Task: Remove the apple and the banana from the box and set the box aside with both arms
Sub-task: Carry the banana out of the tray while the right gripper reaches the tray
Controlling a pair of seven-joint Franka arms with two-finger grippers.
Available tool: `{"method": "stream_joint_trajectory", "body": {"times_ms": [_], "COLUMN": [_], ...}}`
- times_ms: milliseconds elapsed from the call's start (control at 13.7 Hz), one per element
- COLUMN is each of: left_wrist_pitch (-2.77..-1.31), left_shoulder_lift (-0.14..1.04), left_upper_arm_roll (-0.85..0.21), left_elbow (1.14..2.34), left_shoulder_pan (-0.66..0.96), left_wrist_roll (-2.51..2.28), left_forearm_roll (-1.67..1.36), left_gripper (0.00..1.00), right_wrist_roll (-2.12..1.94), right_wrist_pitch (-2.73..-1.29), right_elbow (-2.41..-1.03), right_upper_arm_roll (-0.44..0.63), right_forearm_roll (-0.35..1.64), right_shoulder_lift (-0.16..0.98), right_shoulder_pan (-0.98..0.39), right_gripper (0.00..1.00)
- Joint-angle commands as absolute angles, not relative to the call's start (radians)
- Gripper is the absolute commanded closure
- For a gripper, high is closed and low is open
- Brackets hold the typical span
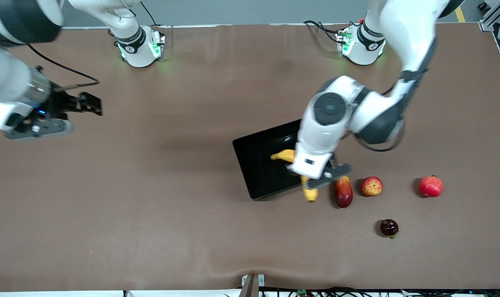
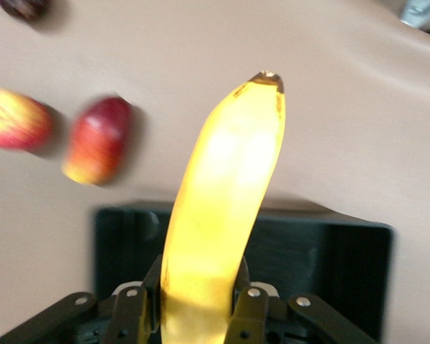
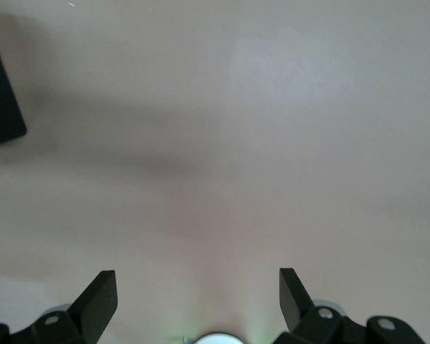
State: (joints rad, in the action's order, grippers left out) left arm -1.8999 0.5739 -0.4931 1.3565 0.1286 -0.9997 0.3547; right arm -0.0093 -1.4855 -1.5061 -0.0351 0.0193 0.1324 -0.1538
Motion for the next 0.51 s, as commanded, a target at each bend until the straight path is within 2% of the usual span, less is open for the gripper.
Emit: {"method": "stream_joint_trajectory", "body": {"times_ms": [0, 146, 437], "left_wrist_pitch": [-1.846, -1.792, -1.796], "left_shoulder_lift": [0.525, 0.506, 0.448], "left_upper_arm_roll": [-0.497, -0.497, -0.497], "left_elbow": [1.396, 1.416, 1.54], "left_shoulder_pan": [0.054, -0.016, -0.191], "left_wrist_roll": [-0.853, -0.716, -0.442], "left_forearm_roll": [0.33, 0.311, 0.311], "left_gripper": [1.0, 1.0, 1.0], "right_wrist_roll": [0.003, 0.002, 0.003], "right_wrist_pitch": [-1.525, -1.555, -1.659], "right_elbow": [-1.465, -1.465, -1.465], "right_upper_arm_roll": [-0.032, -0.032, -0.032], "right_forearm_roll": [0.017, 0.015, 0.017], "right_shoulder_lift": [0.188, 0.221, 0.34], "right_shoulder_pan": [-0.211, -0.267, -0.379], "right_gripper": [0.0, 0.0, 0.0]}}
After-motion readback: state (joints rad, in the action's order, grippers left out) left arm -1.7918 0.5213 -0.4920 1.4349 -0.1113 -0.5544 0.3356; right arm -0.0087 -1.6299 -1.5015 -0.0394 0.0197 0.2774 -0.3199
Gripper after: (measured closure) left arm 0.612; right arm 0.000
